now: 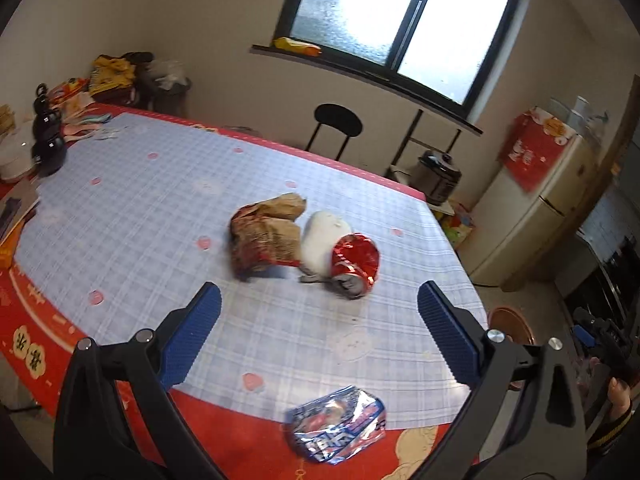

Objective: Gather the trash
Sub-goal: 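Move both grippers back over the table toward the blue snack packet, then grasp the blue-and-red snack packet with the right gripper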

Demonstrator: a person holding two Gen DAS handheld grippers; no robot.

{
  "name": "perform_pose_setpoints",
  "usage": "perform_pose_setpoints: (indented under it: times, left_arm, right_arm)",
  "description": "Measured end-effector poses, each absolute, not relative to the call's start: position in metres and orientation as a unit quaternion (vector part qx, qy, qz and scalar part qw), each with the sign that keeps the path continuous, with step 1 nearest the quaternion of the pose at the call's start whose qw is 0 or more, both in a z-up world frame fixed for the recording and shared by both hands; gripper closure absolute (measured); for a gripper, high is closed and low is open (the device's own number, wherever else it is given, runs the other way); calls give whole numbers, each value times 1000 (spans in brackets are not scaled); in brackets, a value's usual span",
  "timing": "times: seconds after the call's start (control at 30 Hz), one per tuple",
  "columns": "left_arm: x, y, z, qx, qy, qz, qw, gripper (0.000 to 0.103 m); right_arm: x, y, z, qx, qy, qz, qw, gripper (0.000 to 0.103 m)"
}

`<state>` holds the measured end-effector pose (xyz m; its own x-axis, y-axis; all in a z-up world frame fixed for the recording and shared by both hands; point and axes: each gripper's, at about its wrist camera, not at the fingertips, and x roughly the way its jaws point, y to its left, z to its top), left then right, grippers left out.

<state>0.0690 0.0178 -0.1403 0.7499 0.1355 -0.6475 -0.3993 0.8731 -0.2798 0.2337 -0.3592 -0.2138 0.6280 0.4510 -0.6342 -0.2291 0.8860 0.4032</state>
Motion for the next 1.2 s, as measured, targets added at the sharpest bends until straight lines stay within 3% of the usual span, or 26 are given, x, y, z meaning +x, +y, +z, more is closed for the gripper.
perform_pose_setpoints:
  times: [0.23,0.57,1.1,1.2]
  left_arm:
    - [25,57,-156,-217,320,169,907,6]
    - [33,113,-181,-219,351,113,903,6]
    - [76,190,-221,-185,397,5,899,6]
    - [83,194,-227,-179,403,-14,897,6]
  right_arm:
    - [209,-263,-242,85,455,250,851,5]
    - [180,-194,-253,86,500,193,840,5]
    - [103,-133,-329,180,580,89,789,5]
    - [87,-125,-349,208,601,81,768,18]
